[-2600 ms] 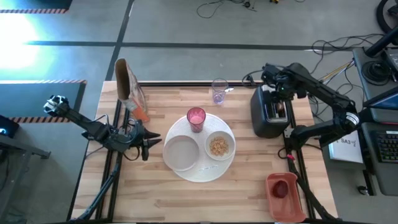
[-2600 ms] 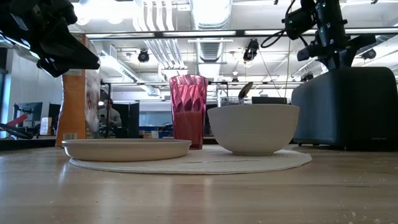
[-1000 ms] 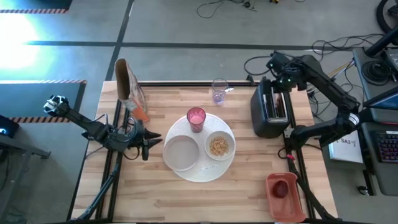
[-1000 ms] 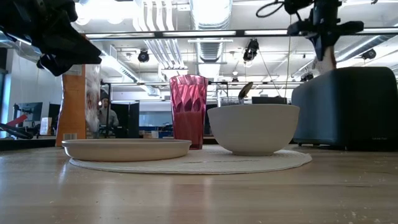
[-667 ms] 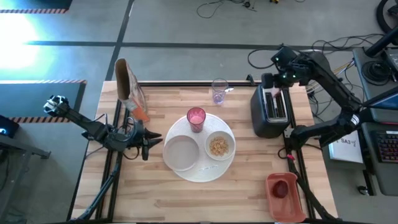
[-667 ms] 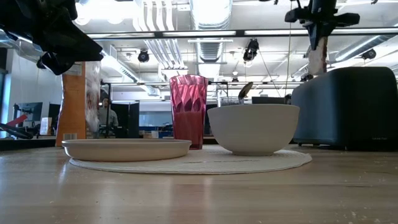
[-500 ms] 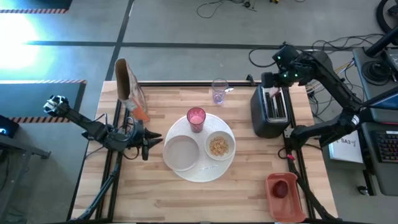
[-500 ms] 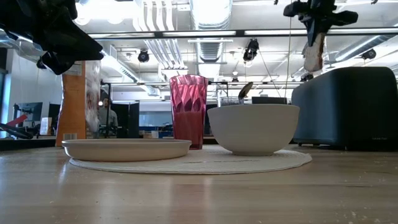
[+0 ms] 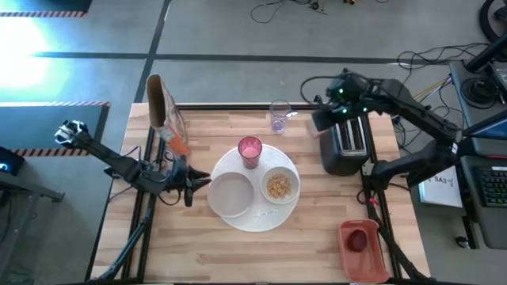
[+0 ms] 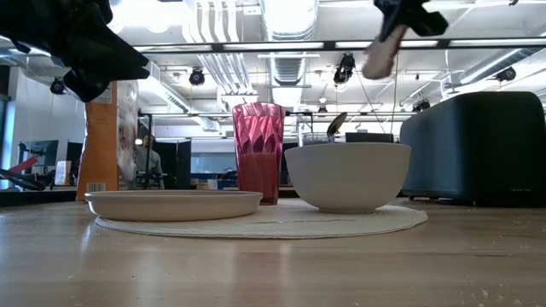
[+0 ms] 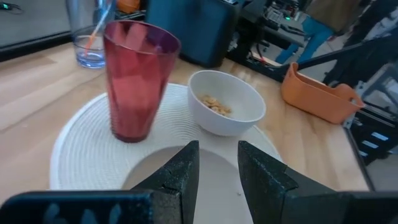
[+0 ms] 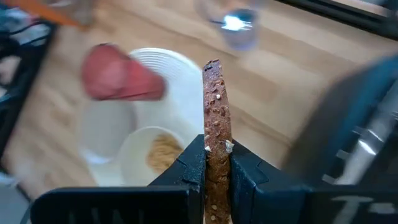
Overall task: Arrange a breakfast setting
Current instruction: Put the brown bread on the gray plate
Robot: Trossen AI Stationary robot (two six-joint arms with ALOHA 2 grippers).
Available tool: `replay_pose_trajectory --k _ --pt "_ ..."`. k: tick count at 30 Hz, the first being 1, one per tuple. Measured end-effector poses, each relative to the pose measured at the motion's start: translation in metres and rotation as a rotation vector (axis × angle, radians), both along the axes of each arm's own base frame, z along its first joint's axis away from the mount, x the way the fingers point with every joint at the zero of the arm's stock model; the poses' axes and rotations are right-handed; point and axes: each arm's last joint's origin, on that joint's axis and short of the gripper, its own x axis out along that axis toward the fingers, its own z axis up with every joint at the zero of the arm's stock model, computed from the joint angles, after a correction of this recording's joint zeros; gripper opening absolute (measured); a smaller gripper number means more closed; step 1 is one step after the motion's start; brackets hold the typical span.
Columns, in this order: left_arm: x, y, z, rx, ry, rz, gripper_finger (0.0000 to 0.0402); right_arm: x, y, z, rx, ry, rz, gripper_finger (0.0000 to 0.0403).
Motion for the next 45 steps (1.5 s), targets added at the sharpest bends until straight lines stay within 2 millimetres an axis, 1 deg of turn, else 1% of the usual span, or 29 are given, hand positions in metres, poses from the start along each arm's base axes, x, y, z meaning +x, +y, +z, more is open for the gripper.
replay_pose_trajectory --k 3,7,11,14,19,22,28,35,45 --pt "0.003 -0.002 0.0 -0.013 -0.015 -0.01 0.0093 0.015 0.012 -0.002 -0.021 -0.046 0.079 0.0029" --pt "0.007 -0.006 0.0 -0.029 -0.027 -0.033 0.0093 0.033 0.03 -0.008 -0.025 -0.045 0.175 0.0029" --pt "0.01 -0.01 -0.001 -0.031 -0.03 -0.044 0.0093 0.06 0.047 -0.018 -0.034 -0.039 0.273 0.0029" --pt "0.011 -0.012 -0.001 -0.036 -0.04 -0.051 0.0093 0.086 0.059 -0.03 -0.048 -0.044 0.348 0.0029" --pt "0.011 -0.015 -0.001 -0.039 -0.045 -0.068 0.0093 0.13 0.079 -0.056 -0.068 -0.053 0.454 0.0029" --pt "0.009 -0.018 -0.001 -0.04 -0.047 -0.083 0.0093 0.151 0.089 -0.072 -0.078 -0.06 0.506 0.0029" --pt "0.007 -0.021 -0.001 -0.038 -0.048 -0.1 0.0093 0.175 0.1 -0.093 -0.103 -0.069 0.576 0.0029" --pt "0.007 -0.023 0.0 -0.036 -0.052 -0.102 0.0093 0.204 0.107 -0.111 -0.169 -0.154 0.639 0.0029" --pt "0.006 -0.025 0.0 -0.05 -0.057 -0.11 0.0093 0.228 0.114 -0.139 -0.204 -0.172 0.699 0.0029"
